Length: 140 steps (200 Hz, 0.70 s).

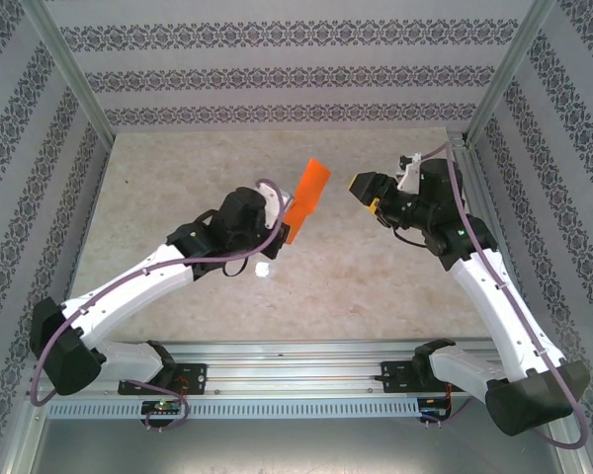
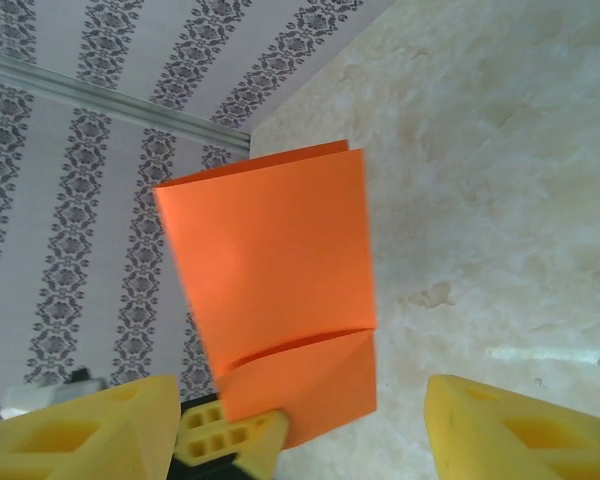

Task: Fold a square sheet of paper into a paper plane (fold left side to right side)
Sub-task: Turn over the paper at the center of the table.

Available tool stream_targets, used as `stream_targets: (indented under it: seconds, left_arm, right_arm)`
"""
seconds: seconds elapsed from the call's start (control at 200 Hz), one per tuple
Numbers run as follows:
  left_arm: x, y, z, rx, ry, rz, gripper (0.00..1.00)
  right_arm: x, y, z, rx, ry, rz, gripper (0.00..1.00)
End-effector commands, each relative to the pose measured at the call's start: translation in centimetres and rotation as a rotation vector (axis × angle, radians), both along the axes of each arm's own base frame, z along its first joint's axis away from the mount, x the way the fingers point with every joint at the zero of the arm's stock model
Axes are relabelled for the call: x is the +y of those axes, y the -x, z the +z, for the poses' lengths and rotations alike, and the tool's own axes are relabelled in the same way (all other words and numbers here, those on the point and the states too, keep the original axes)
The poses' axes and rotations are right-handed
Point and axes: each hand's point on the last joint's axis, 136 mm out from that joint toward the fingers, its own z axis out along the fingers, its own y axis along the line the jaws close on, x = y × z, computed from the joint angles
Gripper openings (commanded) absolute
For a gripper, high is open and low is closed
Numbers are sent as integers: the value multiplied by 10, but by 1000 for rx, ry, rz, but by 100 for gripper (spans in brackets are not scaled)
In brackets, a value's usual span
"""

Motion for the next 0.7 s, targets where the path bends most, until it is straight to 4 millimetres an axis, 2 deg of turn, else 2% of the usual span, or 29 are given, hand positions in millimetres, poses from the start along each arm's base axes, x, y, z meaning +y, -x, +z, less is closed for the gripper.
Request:
stream_targets:
  seconds: [0.0,0.075,0.2,0.35,0.47,0.61,0.694]
  left_arm:
    - [38,-16,-12,-208,-497,41,0]
    - [31,-20,-9,-272,-583,29,0]
    - [16,-21,-5,-324,-622,-14,0]
    - [5,-20,-7,-365,-678,-44,0]
    - [-4,-18,-10,-385,-709,-70,0]
    - [-5,-18,-14,-396,-755,-77,0]
    - [-6,-18,-15,-400,-764,-83,0]
  right_arm:
    - [0,14,-11,212,-83,-54,66]
    - [-1,15,-11,275,-129,-93,66]
    - [-3,14,-23,351,-131,-151,65]
    - [7,9,-39,418,-99,-149,64]
    - [18,-4,-44,429,-94,-152,62]
    - [22,-20,-36,390,-65,-145,62]
    - [27,-24,-43,412,-81,-147,62]
